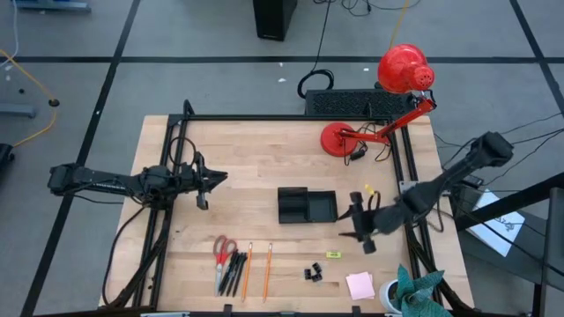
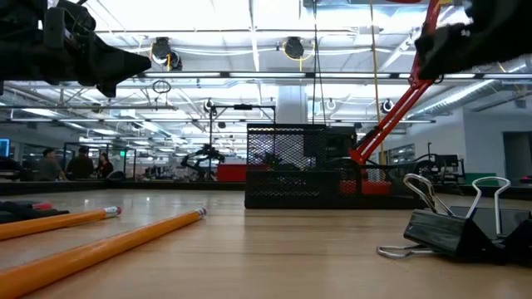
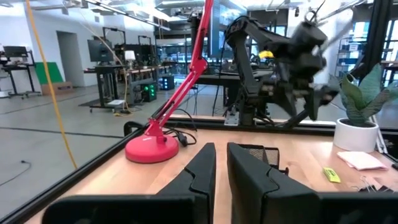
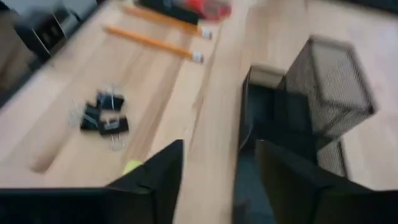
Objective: Pick and place office supplies into organizer
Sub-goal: Put the yellow eraser into the desk organizer
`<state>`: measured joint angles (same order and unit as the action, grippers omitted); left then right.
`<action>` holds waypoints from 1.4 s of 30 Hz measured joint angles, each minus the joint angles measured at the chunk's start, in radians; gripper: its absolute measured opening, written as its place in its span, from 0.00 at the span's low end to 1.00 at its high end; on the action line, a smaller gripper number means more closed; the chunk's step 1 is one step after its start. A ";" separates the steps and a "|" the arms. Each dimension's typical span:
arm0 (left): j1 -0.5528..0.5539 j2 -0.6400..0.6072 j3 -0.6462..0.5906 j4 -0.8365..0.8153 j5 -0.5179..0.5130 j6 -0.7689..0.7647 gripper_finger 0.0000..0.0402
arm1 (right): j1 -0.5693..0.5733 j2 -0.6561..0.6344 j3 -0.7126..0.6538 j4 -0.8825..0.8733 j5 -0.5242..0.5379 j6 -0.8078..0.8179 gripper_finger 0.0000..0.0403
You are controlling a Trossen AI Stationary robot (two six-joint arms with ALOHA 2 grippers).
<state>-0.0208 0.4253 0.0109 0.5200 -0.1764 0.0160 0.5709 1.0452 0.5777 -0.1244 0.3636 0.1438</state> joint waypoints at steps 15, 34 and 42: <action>0.000 0.000 0.000 0.000 0.000 -0.039 0.12 | 0.141 0.299 0.000 0.143 -0.003 0.289 0.67; 0.000 0.000 0.000 0.001 0.000 -0.047 0.12 | 0.151 0.529 0.001 0.296 -0.029 0.385 0.65; 0.000 0.000 0.000 0.001 0.000 -0.047 0.12 | 0.173 0.631 0.005 0.344 0.023 0.391 0.64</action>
<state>-0.0208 0.4252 0.0109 0.5205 -0.1764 -0.0312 0.7436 1.6767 0.5827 0.2200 0.3862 0.5350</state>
